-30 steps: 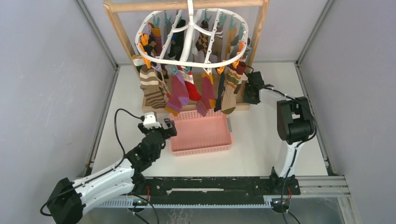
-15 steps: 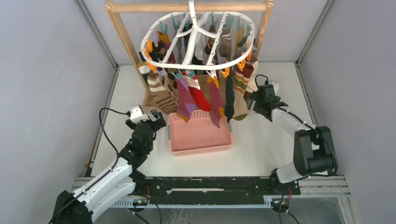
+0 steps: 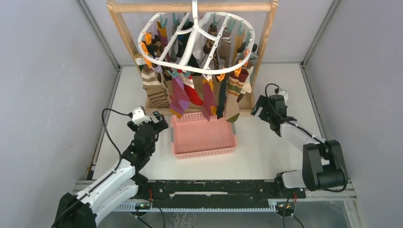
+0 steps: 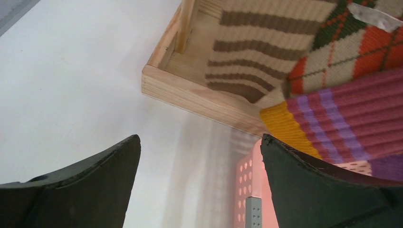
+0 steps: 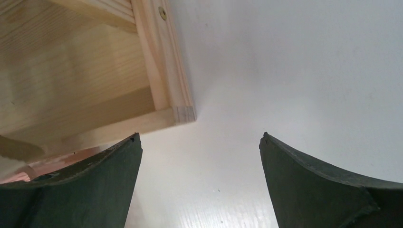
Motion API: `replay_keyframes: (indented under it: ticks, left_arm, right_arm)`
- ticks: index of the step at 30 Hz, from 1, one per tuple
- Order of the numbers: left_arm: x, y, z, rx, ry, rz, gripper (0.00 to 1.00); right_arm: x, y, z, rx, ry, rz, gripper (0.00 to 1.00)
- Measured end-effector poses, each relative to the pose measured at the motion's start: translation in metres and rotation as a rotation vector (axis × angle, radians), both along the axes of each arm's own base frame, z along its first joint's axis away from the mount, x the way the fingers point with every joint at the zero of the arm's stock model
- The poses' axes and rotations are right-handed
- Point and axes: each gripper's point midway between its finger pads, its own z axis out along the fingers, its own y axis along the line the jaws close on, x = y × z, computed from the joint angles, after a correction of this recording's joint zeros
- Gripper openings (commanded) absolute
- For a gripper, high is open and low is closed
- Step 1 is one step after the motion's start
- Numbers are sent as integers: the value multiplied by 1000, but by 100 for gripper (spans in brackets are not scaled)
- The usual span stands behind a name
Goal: Remove the socks clipped to the hanger
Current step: Move the clothesline to the center of the board, then adjust the bin at the center of the board.
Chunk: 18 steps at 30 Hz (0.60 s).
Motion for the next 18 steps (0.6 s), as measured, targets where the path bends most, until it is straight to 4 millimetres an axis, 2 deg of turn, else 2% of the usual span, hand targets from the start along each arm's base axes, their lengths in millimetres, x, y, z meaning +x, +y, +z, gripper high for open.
replay_keyframes:
  ticks: [3,7,9,13,15,18]
  left_arm:
    - [0,-2,4,-12,-12,-15,100]
    - [2,-9,8,-30,-28,-44,100]
    - [3,-14,6,-36,-25,-67,98]
    - [6,-23,-1,-44,-4,-108,93]
    - [6,-28,-4,-48,5,-131,91]
    - [6,-34,-6,-58,5,-161,91]
  right_arm:
    - [-12,-3,5,15,-34,-13,100]
    - [-17,5,34,14,-128,7,99]
    - [-23,19,52,19,-186,51,97]
    - [-44,59,77,18,-262,175,84]
    - [-58,81,81,7,-271,249,80]
    - [-78,107,74,-30,-252,334,77]
